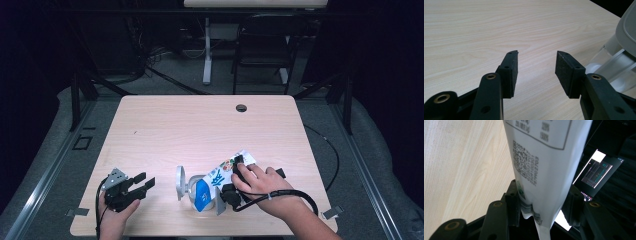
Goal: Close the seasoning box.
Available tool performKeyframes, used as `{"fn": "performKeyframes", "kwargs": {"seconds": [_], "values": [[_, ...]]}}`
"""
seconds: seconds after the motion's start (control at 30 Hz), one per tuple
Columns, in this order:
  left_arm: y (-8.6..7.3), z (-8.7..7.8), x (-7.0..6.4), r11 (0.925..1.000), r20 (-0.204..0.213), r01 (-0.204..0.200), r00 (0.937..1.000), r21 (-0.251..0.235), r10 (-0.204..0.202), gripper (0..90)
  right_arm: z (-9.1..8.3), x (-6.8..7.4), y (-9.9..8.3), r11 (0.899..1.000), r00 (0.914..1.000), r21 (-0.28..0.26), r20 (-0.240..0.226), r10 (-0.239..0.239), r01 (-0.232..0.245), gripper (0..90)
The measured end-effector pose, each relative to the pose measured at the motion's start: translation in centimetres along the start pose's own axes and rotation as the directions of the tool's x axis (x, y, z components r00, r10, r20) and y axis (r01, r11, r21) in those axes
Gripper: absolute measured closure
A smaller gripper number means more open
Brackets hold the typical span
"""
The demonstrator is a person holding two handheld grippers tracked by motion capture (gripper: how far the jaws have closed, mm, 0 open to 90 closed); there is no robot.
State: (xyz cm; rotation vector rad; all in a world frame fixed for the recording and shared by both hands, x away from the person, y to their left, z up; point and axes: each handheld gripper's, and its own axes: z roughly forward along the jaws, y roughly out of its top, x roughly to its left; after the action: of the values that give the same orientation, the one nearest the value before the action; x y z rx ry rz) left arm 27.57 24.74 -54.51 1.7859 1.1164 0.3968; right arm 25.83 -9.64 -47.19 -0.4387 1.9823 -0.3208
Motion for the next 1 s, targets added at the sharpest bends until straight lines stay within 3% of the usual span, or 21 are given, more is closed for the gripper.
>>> {"fn": "performKeyframes", "kwargs": {"seconds": [1.0], "values": [[0.04,-0.03,-0.03,1.0,0.001,0.001,1.0,-0.004,-0.001,53.5,-0.03,0.02,-0.03,1.0,1.0,-0.005,0.006,-0.004,0.004,59.3]]}}
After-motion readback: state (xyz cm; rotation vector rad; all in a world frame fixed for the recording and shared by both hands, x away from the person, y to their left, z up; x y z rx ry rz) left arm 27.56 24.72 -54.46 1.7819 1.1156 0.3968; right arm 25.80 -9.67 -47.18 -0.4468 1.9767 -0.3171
